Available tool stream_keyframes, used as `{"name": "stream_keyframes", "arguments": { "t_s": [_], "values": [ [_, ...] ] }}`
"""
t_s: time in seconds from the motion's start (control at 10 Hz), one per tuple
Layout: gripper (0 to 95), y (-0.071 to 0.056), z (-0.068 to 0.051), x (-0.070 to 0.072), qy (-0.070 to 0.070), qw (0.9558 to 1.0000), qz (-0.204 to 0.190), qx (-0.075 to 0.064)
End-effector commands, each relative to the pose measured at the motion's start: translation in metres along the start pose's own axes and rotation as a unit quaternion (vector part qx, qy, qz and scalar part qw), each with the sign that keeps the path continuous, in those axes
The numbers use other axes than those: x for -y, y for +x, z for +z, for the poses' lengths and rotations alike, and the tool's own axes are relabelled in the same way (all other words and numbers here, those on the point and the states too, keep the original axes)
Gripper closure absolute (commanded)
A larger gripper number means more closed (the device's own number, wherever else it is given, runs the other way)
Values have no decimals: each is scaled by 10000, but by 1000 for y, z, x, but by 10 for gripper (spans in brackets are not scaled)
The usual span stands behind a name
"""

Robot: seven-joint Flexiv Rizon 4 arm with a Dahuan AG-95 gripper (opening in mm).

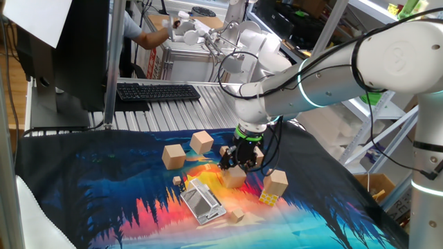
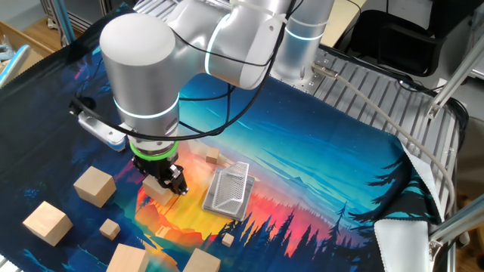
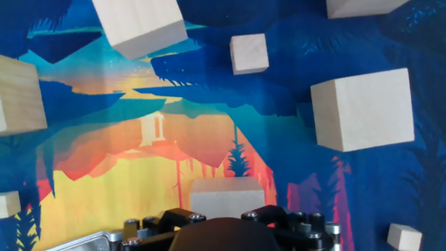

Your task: Stack the blocks into a pyramid shape

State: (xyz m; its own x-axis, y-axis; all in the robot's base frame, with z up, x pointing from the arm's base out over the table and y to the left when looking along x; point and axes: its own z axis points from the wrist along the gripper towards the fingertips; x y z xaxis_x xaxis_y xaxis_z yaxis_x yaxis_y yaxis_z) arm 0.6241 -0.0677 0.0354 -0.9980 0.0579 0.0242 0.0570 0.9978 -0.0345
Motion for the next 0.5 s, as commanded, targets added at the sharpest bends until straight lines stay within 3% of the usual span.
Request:
{"name": "stream_keyframes", "arguments": {
  "t_s": [0.1,0.4,0.5],
  "values": [
    [190,1,-16,-5,-5,9999,141,-43],
    [190,6,-41,-14,8,9992,395,-17],
    [190,6,-41,-14,8,9992,395,-17]
  ]
}}
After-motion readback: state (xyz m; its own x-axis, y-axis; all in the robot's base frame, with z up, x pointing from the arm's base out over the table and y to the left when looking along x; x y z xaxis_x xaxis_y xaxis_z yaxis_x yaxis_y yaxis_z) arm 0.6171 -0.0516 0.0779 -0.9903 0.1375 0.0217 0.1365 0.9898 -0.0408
